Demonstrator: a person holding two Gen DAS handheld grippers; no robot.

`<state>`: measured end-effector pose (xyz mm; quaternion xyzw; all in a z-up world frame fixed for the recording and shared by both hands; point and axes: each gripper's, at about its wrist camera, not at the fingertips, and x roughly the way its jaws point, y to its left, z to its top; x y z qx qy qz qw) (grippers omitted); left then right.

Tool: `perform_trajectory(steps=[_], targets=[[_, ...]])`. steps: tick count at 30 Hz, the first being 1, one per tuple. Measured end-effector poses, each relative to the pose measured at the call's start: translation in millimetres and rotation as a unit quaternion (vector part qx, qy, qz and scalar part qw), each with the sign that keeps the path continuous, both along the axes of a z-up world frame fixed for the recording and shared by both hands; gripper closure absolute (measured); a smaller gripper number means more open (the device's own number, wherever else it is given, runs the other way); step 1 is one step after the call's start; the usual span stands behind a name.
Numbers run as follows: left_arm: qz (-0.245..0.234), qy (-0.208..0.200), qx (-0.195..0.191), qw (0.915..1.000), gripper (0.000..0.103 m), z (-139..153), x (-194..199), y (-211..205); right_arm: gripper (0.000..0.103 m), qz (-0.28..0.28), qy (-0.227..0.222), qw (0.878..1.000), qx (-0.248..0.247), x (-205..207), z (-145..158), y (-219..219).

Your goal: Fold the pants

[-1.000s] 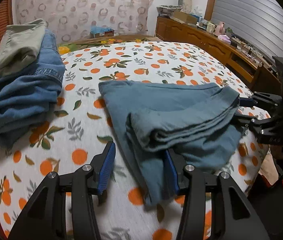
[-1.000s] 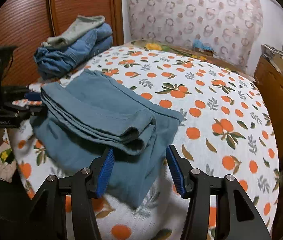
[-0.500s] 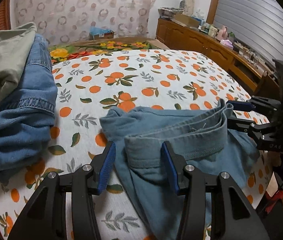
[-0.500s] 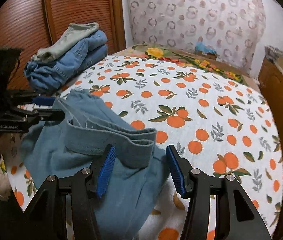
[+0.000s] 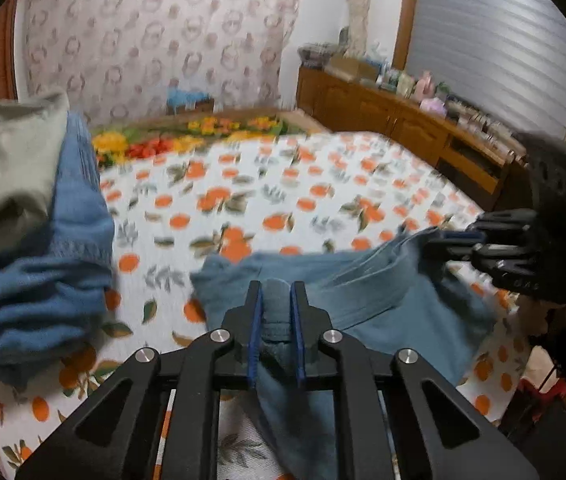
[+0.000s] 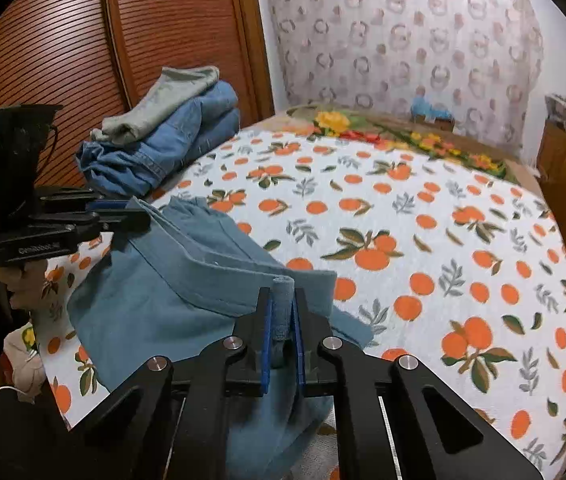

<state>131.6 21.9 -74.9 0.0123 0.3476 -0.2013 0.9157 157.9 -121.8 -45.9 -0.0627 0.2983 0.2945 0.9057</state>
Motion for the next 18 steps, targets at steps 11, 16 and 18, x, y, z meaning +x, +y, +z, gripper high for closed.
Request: perform_trajectory(steps=[11,16,18], targets=[[0.041,0.009,0.032,0.9986,0.088,-2,33,-9,0.095,-0.068,0.005,0.998,-0.008,8,0,-1],[0.048,0.028,0.031,0.9980,0.086,-15,36,-5,0.095,-0.073,0.015,0.997,-0.015,14,-4,4],[0.047,0.034,0.027,0.9980,0.080,-15,35,-4,0.095,-0.074,0.018,0.997,-0.013,16,-1,4]])
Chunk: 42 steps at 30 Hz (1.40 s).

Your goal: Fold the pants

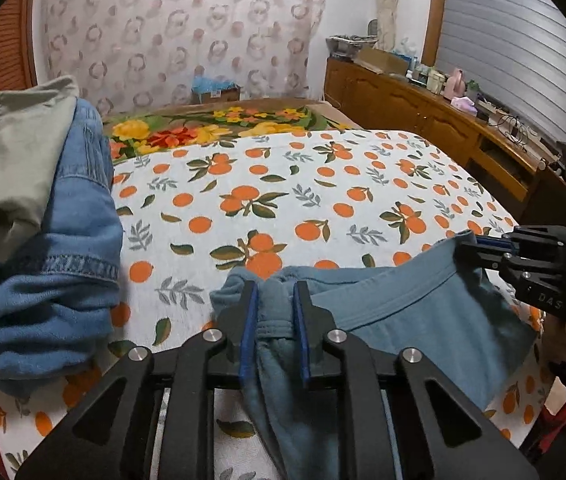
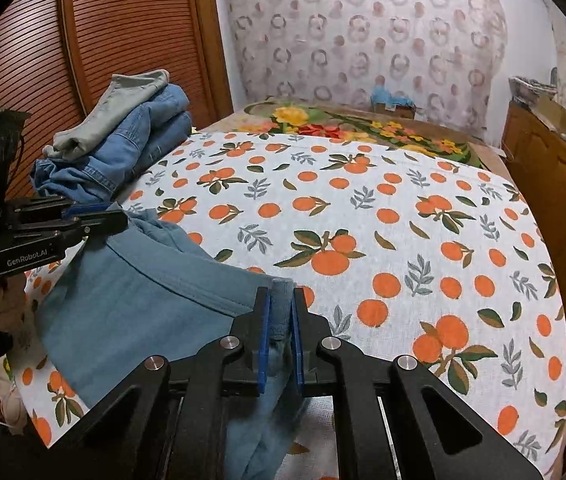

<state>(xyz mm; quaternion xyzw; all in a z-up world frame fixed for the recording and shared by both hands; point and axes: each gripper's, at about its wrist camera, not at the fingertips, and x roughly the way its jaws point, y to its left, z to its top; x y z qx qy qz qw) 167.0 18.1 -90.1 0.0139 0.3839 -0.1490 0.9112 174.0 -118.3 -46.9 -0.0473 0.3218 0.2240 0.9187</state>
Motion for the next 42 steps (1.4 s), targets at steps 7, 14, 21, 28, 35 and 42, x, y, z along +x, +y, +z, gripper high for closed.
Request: perform_trajectory(steps=[7,14,21,28,35,42], targets=[[-0.007,-0.008,-0.009,0.9999,0.041,5,-10,2,0.058,-0.018,-0.004,1.000,0.001,-5,6,-8],[0.004,0.007,-0.009,0.9999,0.031,-2,-24,2,0.042,-0.024,-0.003,1.000,0.011,-34,4,-19],[-0.002,0.028,0.006,0.9996,0.031,-18,-46,-5,0.042,-0.022,0.006,1.000,0.005,-68,-5,-29],[0.001,0.040,0.004,0.9992,0.031,-30,-45,0,0.049,-0.015,0.014,0.999,0.026,-89,-6,-39],[-0.002,0.029,0.010,0.9995,0.031,-31,-46,-1,0.077,0.011,0.029,0.999,0.039,-100,-12,-38],[-0.003,0.026,0.010,0.9996,0.030,-32,-46,-1,0.101,0.016,0.028,0.999,0.034,-102,-14,-44]])
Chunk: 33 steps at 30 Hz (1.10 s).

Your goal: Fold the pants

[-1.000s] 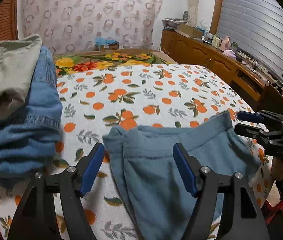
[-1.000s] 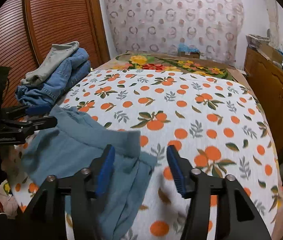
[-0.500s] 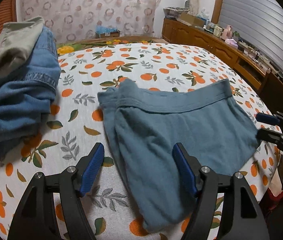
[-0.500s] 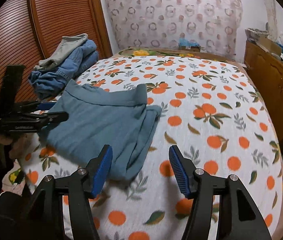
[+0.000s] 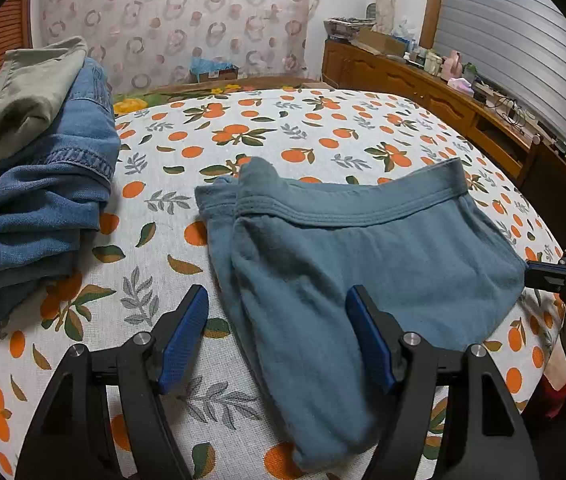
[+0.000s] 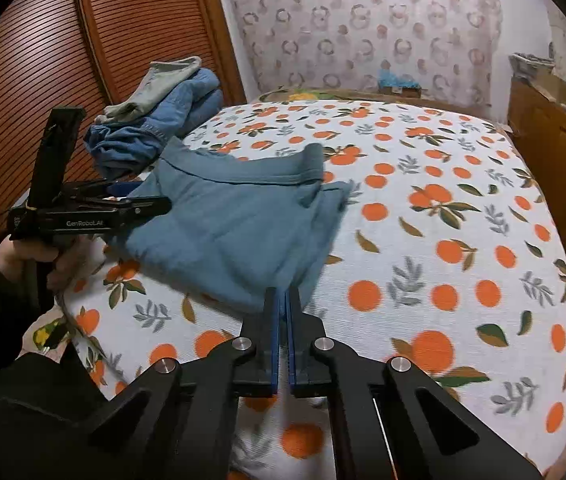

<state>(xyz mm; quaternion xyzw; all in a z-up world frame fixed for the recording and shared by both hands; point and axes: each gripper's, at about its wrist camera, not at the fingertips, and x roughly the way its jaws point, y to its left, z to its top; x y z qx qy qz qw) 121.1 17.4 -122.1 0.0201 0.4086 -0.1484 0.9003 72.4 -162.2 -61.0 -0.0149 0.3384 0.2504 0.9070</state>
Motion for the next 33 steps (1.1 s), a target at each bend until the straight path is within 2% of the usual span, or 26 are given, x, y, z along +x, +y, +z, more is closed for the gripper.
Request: perform_trajectory(steps=[6,14,17,19,24,28,33], targets=[[0.003,-0.002,0.000,1.0000,0.030,0,-1,0,0.101,-0.026,0.009,1.000,0.007,1,-4,-13],[0.003,-0.002,0.000,1.0000,0.030,0,-1,0,0.099,-0.037,-0.005,0.999,-0.005,1,5,-9],[0.003,-0.002,0.000,1.0000,0.030,0,-1,0,0.088,-0.042,-0.008,0.999,-0.016,8,7,-3],[0.003,-0.002,0.000,1.0000,0.030,0,-1,0,0.074,-0.041,-0.010,0.999,-0.020,12,9,0],[0.003,-0.003,0.000,1.0000,0.030,0,-1,0,0.050,-0.031,-0.014,0.999,-0.025,28,12,15],[0.003,-0.003,0.000,1.0000,0.030,-1,-1,0,0.041,-0.026,-0.013,0.999,-0.036,42,10,28],[0.003,-0.003,0.000,1.0000,0.030,-1,-2,0,0.039,-0.036,-0.002,0.998,-0.048,59,5,37]])
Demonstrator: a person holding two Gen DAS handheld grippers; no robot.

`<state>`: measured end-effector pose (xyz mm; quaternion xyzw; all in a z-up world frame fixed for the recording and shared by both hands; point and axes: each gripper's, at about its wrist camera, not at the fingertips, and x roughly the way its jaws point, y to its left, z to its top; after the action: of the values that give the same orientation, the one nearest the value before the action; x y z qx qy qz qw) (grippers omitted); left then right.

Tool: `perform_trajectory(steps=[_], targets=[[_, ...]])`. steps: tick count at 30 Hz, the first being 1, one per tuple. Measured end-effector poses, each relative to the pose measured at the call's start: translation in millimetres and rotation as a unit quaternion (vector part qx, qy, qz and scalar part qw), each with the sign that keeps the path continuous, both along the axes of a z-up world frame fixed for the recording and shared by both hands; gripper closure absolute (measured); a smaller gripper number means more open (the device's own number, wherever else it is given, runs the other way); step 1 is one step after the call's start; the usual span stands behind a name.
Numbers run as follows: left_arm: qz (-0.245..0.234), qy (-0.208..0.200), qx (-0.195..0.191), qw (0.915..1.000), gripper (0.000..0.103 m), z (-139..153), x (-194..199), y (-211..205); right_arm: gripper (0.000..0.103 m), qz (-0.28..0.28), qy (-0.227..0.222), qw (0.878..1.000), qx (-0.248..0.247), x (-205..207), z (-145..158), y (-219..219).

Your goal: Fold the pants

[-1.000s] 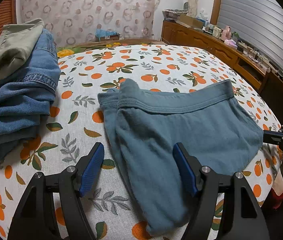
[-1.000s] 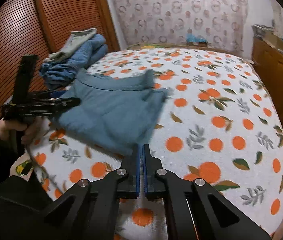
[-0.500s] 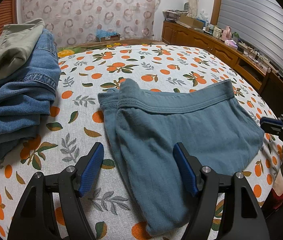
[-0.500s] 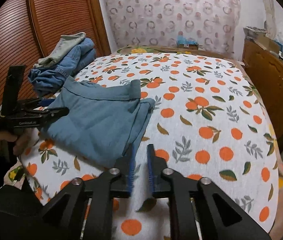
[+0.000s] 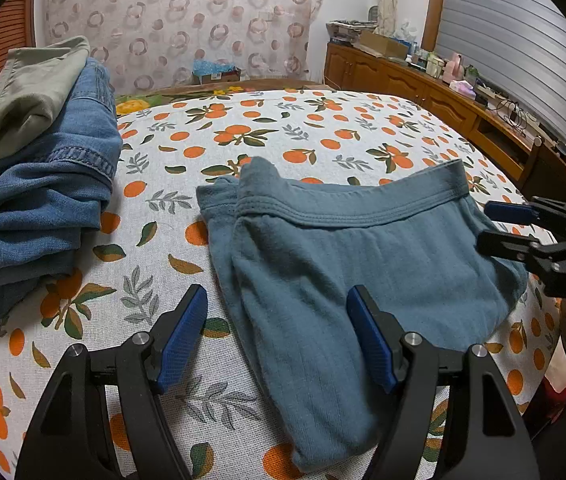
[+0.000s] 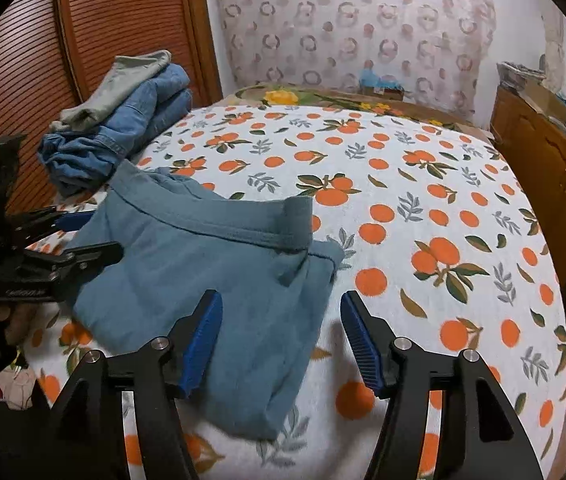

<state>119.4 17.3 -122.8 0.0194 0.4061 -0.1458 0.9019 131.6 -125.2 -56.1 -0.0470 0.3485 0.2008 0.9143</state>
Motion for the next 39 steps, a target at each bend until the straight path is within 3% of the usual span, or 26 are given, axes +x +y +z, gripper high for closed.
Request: perform_trajectory(steps=[20,32,39], targets=[[0.000,-0.001,0.000,1.0000,0.030,0,0,1,0.028,-0.043,0.000,0.999,-0.033,12,-11,13],[0.007,0.008,-0.015,0.9998,0.029,3,5,7,0.027,-0.043,0.000,0.999,-0.029,12,-11,13],[0.016,-0.001,-0.030,0.9994,0.043,18,16,16,0.027,-0.043,0.000,0.999,-0.029,13,-11,13]])
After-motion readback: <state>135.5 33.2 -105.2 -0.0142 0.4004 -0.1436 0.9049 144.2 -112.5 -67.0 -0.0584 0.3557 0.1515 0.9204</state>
